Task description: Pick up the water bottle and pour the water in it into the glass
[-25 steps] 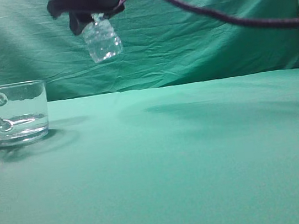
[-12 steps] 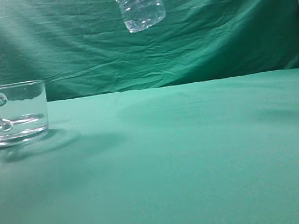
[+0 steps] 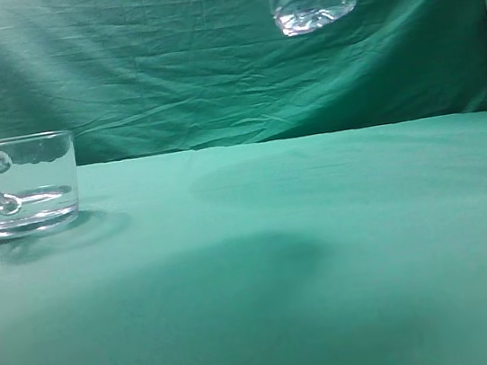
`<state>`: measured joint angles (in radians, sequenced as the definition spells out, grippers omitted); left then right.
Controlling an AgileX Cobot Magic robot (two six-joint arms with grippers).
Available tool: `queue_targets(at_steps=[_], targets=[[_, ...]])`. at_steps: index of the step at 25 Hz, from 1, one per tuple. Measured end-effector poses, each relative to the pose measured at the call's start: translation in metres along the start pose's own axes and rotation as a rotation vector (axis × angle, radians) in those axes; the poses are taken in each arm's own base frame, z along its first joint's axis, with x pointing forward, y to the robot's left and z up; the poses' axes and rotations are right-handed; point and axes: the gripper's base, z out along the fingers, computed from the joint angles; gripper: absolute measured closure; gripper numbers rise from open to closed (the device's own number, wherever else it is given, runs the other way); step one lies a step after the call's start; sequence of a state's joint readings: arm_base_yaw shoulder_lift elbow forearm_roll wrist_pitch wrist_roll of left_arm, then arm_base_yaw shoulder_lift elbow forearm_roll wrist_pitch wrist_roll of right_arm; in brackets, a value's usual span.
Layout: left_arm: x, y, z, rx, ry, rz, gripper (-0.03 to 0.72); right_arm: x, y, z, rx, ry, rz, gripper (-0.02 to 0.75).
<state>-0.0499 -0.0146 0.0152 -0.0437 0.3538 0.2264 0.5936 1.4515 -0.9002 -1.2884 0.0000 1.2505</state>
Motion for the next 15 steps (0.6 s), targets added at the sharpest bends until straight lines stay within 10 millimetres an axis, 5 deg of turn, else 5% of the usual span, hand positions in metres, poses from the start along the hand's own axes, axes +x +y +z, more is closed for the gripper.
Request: queue_targets(at_steps=[9, 15], targets=[[0.000, 0.000, 0.000, 0.000, 0.000, 0.000, 0.688, 0.033, -0.056, -0.017, -0.068, -0.020, 0.139, 0.412], [0.000, 0.000, 0.000, 0.000, 0.000, 0.000, 0.688, 0.045, -0.081, -0.023, -0.005, -0.009, 0.075, 0.412]])
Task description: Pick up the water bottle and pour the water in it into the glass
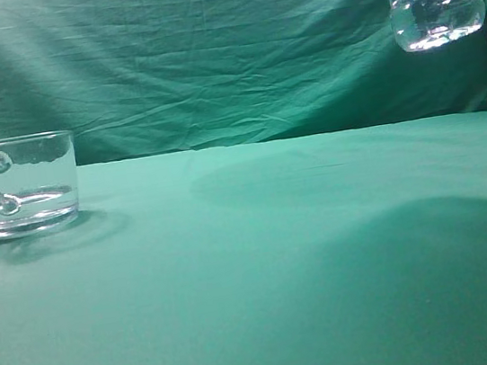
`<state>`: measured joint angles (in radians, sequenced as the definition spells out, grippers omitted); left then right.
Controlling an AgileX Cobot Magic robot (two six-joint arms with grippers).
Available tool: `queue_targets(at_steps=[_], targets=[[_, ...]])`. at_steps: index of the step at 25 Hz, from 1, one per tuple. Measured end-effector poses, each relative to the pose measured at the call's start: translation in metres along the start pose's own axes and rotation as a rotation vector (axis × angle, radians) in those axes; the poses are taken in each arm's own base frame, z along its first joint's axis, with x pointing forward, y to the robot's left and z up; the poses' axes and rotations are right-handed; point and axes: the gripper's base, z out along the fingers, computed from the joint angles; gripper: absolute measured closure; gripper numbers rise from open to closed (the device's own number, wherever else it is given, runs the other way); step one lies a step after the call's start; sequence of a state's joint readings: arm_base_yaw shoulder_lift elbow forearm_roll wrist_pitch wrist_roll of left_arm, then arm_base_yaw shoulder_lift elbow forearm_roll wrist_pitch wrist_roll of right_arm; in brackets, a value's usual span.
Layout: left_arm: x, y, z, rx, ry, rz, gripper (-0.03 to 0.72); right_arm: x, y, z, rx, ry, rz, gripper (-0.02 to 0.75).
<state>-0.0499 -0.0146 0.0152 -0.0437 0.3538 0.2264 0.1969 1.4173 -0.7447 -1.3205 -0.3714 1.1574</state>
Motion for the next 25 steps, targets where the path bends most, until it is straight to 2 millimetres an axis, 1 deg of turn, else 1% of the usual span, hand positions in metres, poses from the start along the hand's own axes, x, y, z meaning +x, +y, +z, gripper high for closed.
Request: queue_targets(at_steps=[1, 3, 6, 11, 14, 18, 25], targets=[[0.000, 0.000, 0.000, 0.000, 0.000, 0.000, 0.688, 0.001, 0.000, 0.001, -0.010, 0.000, -0.013, 0.412], [0.000, 0.000, 0.000, 0.000, 0.000, 0.000, 0.688, 0.007, 0.002, 0.009, -0.051, 0.010, -0.024, 0.412], [0.000, 0.000, 0.000, 0.000, 0.000, 0.000, 0.688, 0.019, 0.001, 0.027, -0.105, 0.013, -0.006, 0.412], [0.000, 0.000, 0.000, 0.000, 0.000, 0.000, 0.688, 0.043, -0.005, 0.054, -0.116, 0.033, -0.061, 0.412], [0.000, 0.000, 0.000, 0.000, 0.000, 0.000, 0.688, 0.055, -0.006, 0.065, -0.134, 0.050, -0.067, 0.412], [0.000, 0.000, 0.000, 0.000, 0.000, 0.000, 0.688, 0.071, -0.005, 0.077, -0.183, 0.057, -0.136, 0.412], [0.000, 0.000, 0.000, 0.000, 0.000, 0.000, 0.688, 0.075, -0.007, 0.086, -0.183, -0.010, -0.201, 0.412]])
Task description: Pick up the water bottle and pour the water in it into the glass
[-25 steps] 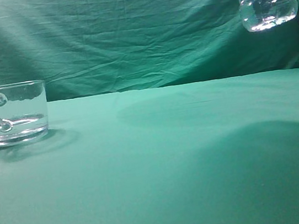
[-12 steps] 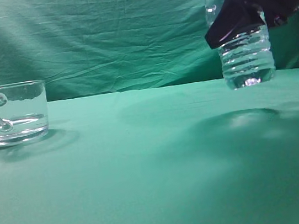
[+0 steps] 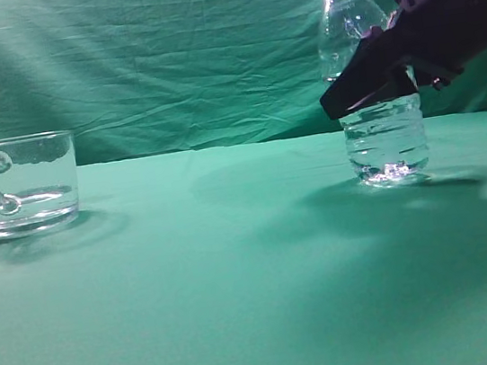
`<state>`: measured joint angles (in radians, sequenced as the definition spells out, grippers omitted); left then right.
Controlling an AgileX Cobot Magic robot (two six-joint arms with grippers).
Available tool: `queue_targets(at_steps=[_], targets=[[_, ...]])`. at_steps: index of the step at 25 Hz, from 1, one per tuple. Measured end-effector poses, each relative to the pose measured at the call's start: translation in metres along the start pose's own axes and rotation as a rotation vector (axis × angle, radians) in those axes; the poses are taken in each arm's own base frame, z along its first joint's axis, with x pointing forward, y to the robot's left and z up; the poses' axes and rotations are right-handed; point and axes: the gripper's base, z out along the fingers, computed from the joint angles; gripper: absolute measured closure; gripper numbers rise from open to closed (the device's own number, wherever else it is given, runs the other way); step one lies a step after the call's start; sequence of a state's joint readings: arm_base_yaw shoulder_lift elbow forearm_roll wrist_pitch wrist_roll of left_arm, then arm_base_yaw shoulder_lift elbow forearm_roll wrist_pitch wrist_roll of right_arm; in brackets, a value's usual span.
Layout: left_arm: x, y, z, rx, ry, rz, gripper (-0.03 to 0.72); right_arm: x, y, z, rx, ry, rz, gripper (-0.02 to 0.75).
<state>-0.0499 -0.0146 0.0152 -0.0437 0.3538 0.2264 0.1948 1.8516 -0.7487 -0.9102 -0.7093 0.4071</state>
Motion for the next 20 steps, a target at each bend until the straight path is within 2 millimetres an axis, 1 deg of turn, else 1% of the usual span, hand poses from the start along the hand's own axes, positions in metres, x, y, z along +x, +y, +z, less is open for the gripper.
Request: queue_targets(at_steps=[7, 13, 14, 15, 16, 19, 20], targets=[[0.0000, 0.0000, 0.0000, 0.000, 0.000, 0.000, 0.688, 0.0001, -0.0018, 0.0008, 0.018, -0.012, 0.043, 0.412], [0.0000, 0.0000, 0.0000, 0.000, 0.000, 0.000, 0.688, -0.0002, -0.0023, 0.0008, 0.024, -0.017, 0.125, 0.163], [0.0000, 0.0000, 0.0000, 0.000, 0.000, 0.000, 0.688, -0.0003, -0.0024, 0.0008, 0.025, -0.017, 0.145, 0.132], [0.0000, 0.0000, 0.0000, 0.000, 0.000, 0.000, 0.688, -0.0003, -0.0026, 0.0008, 0.026, -0.018, 0.160, 0.112], [0.0000, 0.0000, 0.0000, 0.000, 0.000, 0.000, 0.688, -0.0004, -0.0027, 0.0008, 0.027, -0.019, 0.172, 0.128], [0.0000, 0.0000, 0.0000, 0.000, 0.000, 0.000, 0.688, -0.0004, -0.0030, 0.0004, 0.031, -0.015, 0.206, 0.128], [0.0000, 0.0000, 0.0000, 0.000, 0.000, 0.000, 0.688, -0.0026, -0.0033, -0.0011, 0.037, -0.017, 0.205, 0.106]])
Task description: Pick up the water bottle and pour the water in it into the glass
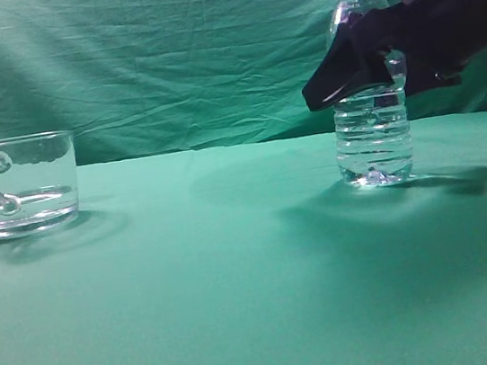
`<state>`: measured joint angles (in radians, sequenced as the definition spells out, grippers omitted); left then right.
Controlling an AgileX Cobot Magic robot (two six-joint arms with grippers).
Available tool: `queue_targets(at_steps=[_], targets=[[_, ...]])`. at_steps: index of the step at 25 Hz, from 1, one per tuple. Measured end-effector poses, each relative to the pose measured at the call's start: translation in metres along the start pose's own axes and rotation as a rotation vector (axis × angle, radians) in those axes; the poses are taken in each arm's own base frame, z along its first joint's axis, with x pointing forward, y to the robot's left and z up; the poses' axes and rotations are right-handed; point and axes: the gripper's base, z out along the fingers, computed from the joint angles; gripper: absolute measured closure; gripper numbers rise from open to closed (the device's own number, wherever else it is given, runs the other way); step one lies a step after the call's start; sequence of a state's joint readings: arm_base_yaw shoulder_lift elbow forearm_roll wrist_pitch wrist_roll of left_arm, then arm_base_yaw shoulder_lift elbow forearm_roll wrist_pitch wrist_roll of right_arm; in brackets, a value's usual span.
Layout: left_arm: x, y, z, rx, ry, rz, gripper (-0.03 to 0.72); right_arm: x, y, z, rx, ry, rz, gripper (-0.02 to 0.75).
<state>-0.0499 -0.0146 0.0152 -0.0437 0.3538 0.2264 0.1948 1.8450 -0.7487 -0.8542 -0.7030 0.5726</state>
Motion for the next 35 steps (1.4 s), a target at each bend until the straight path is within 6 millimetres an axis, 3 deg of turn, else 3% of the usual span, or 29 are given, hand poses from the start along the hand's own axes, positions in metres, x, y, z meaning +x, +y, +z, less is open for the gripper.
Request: queue_targets(at_steps=[19, 23, 26, 28, 30, 35], targets=[[0.000, 0.000, 0.000, 0.000, 0.000, 0.000, 0.688, -0.083, 0.024, -0.068, 0.045, -0.203, -0.071, 0.106], [0.000, 0.000, 0.000, 0.000, 0.000, 0.000, 0.688, -0.099, 0.033, -0.093, 0.083, -0.215, -0.071, 0.321], [0.000, 0.000, 0.000, 0.000, 0.000, 0.000, 0.688, -0.111, 0.044, -0.116, 0.085, -0.235, -0.094, 0.568], [0.000, 0.000, 0.000, 0.000, 0.000, 0.000, 0.688, -0.119, 0.054, -0.132, 0.069, -0.253, -0.113, 0.679], [0.000, 0.000, 0.000, 0.000, 0.000, 0.000, 0.688, -0.126, 0.064, -0.151, 0.060, -0.283, -0.131, 0.738], [0.000, 0.000, 0.000, 0.000, 0.000, 0.000, 0.688, -0.140, 0.091, -0.197, 0.038, -0.382, -0.138, 0.738]])
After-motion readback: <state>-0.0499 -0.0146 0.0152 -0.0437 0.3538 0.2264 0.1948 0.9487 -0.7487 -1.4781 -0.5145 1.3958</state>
